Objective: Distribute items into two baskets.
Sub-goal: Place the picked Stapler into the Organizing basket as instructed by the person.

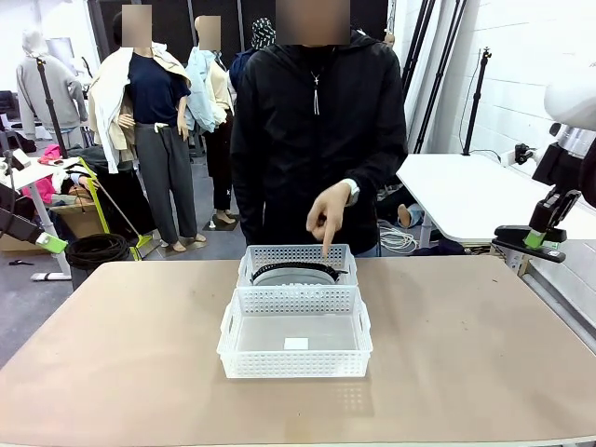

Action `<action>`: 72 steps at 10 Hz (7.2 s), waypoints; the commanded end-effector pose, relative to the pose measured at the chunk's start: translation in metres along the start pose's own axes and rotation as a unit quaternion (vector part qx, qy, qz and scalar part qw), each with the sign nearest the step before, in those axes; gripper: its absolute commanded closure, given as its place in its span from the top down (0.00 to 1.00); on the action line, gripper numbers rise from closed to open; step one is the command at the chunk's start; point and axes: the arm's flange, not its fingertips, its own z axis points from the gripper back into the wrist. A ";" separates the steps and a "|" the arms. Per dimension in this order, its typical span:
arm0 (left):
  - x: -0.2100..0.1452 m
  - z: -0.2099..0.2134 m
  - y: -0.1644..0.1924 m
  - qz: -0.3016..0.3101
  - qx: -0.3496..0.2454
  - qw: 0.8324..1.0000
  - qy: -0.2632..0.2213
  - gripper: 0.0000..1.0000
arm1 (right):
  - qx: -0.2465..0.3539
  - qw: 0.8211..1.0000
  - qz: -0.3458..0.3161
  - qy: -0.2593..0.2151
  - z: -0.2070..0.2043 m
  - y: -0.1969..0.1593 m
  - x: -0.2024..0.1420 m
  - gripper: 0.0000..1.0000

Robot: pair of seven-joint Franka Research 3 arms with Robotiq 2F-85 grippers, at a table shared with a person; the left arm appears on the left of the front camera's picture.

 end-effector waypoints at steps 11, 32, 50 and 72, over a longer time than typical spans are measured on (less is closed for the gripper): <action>0.000 0.001 -0.001 -0.001 -0.004 1.000 -0.007 1.00 | -0.002 1.000 0.009 -0.007 0.006 0.019 0.013 0.00; 0.000 0.001 -0.001 -0.001 -0.004 1.000 -0.007 1.00 | 0.056 0.941 0.329 -0.048 -0.062 0.226 0.173 0.00; 0.000 0.001 -0.001 -0.001 -0.004 1.000 -0.007 1.00 | 0.102 0.904 0.415 0.001 -0.205 0.310 0.245 0.00; 0.000 0.001 -0.001 -0.001 -0.004 1.000 -0.007 1.00 | 0.098 0.896 0.431 0.033 -0.225 0.310 0.238 1.00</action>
